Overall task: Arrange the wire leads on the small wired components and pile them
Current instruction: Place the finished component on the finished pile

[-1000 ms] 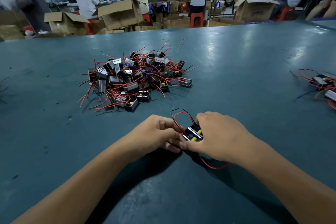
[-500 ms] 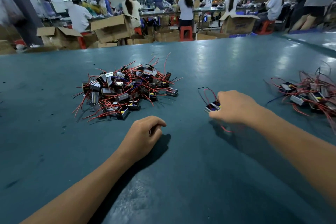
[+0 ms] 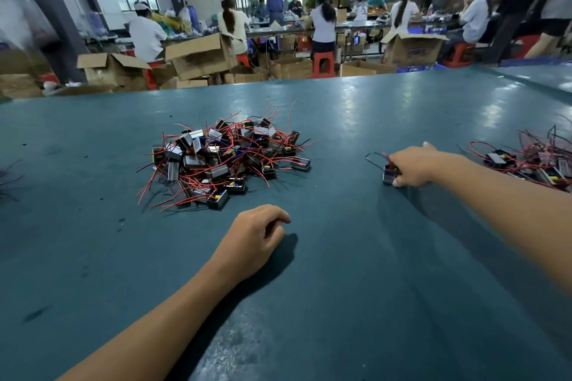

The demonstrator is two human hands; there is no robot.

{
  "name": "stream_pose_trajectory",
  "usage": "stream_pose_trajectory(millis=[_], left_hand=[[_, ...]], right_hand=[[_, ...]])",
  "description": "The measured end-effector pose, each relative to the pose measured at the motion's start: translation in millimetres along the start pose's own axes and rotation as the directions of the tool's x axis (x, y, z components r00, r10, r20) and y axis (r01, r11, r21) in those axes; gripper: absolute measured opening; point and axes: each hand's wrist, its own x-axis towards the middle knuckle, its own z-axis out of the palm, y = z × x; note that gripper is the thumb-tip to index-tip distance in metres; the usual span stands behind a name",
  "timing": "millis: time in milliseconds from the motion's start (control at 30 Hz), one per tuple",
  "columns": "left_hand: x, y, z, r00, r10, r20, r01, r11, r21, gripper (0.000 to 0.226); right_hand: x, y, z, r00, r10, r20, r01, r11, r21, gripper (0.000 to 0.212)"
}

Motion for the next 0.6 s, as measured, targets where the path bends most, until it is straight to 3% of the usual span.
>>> stream_pose_trajectory(millis=[67,133,200,267,367,500,600], left_hand=[[1,-2,0,1.000,-0.015,-0.005,0.015,1.000,-0.011,0.018],[1,-4,0,1.000,-0.029,-0.012,0.029,0.999,-0.023,0.018],[1,-3,0,0.999,-0.031,-0.013,0.030,0.999,-0.035,0.018],[1,-2,0,1.000,-0.030,-0.010,0.029,0.999,-0.038,0.018],[1,-2,0,0.999,-0.036,0.004,0.036,0.998,-0.042,0.018],[1,-1,-1,0.999,-0.047,0.011,0.048,0.998,-0.045,0.018],[2,-2,-1,0.998,-0.060,0.035,0.062,0.997,-0.044,0.017]], right_hand=[[10,0,5,0.983,0.159,-0.093,-0.160,0.987,-0.004,0.053],[12,-5,12,0.920,0.297,-0.254,-0.278,0.954,0.110,0.056],[11,-17,19,0.855,0.335,-0.397,-0.261,0.938,0.228,0.038],[11,-29,26,0.835,0.306,-0.458,-0.186,0.939,0.289,0.030],[16,-32,31,0.885,0.274,-0.376,-0.134,0.924,0.358,0.035],[29,-20,33,0.912,0.346,-0.221,-0.225,0.871,0.438,0.049],[34,-26,35,0.933,0.304,-0.191,-0.199,0.881,0.430,0.060]])
